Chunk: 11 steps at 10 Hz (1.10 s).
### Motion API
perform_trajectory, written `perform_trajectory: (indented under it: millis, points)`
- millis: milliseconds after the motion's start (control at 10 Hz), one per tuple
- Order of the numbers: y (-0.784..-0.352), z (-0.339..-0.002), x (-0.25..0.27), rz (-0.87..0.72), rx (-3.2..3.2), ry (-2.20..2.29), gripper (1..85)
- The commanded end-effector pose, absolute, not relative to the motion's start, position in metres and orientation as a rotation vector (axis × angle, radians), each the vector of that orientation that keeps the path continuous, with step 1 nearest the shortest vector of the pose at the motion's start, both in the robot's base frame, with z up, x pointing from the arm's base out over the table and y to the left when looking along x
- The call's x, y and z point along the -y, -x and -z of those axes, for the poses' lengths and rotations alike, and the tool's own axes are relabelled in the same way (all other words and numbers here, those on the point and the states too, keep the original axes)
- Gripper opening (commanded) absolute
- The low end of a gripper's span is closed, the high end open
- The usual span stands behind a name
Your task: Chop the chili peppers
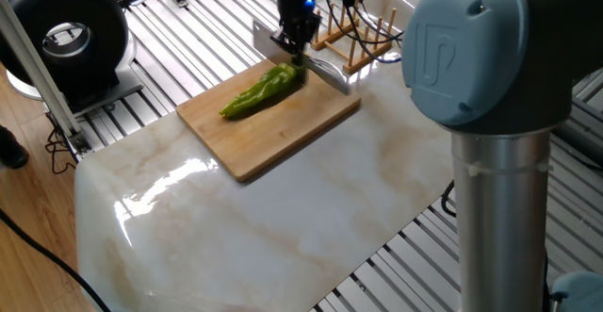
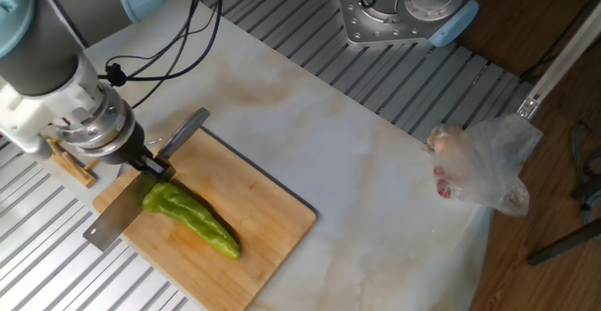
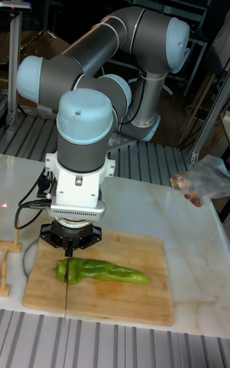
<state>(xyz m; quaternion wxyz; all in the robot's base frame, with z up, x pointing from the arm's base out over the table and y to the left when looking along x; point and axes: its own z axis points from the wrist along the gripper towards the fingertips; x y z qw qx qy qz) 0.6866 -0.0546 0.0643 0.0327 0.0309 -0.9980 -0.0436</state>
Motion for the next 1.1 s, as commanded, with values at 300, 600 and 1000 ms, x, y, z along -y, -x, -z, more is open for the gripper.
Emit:
perform_trajectory:
  millis: [300,600,1000]
  points:
    - [-0.702,-0.054,0.047,0.114,3.095,-0.06,1.3]
    - [-0.698,-0.093,0.057,0.12,3.012,-0.088,1.3]
    - [-0.701,-0.098,0.053,0.098,3.028,-0.061,1.3]
